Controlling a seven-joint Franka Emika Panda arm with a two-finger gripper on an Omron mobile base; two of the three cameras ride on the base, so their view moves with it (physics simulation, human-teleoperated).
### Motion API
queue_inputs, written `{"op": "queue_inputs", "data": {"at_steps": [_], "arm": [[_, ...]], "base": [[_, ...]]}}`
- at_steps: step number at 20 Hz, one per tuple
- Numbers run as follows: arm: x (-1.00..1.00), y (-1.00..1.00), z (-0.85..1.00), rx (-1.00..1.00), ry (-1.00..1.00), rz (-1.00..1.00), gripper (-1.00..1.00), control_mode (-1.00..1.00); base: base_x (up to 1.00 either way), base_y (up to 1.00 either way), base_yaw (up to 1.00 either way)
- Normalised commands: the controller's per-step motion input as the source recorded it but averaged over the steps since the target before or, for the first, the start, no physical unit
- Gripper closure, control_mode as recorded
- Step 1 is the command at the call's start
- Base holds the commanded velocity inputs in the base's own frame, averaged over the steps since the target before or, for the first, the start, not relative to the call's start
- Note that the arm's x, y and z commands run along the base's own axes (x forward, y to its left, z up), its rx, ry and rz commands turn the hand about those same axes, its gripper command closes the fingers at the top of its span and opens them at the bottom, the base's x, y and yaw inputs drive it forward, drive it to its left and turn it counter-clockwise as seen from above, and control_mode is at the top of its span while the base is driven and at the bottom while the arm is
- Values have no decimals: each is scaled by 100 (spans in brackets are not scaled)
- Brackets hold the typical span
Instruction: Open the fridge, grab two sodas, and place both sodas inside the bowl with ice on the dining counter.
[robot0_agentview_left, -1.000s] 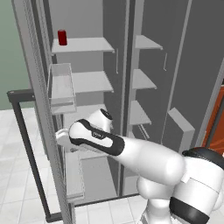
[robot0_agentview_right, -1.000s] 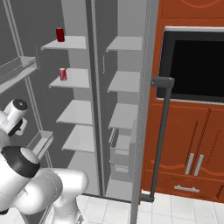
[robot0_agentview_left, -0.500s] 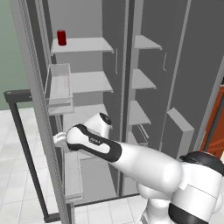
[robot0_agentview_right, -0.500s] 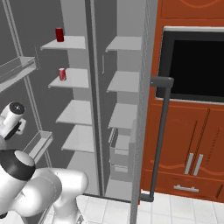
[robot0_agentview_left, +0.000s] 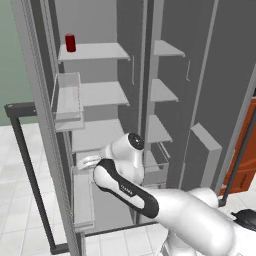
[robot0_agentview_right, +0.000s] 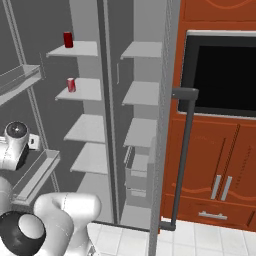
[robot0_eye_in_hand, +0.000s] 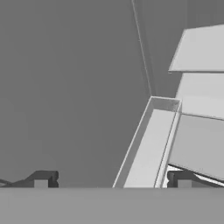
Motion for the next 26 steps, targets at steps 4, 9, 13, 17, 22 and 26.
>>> {"op": "queue_inputs", "data": {"at_steps": [4, 9, 13, 17, 22, 26], "arm": [[-1, -76, 26, -25, -20, -12, -100, -100], [0, -82, 19, -23, -17, -16, -100, -100], [0, -91, 11, -19, -13, -19, -100, -100], [0, -98, 6, -16, -12, -20, -100, -100], [-1, -100, 9, -6, -5, -17, -100, -100], [-9, -77, 8, 0, 3, -16, -100, -100]], "base": [[0, 0, 0], [0, 0, 0], [0, 0, 0], [0, 0, 0], [0, 0, 0], [0, 0, 0]]}}
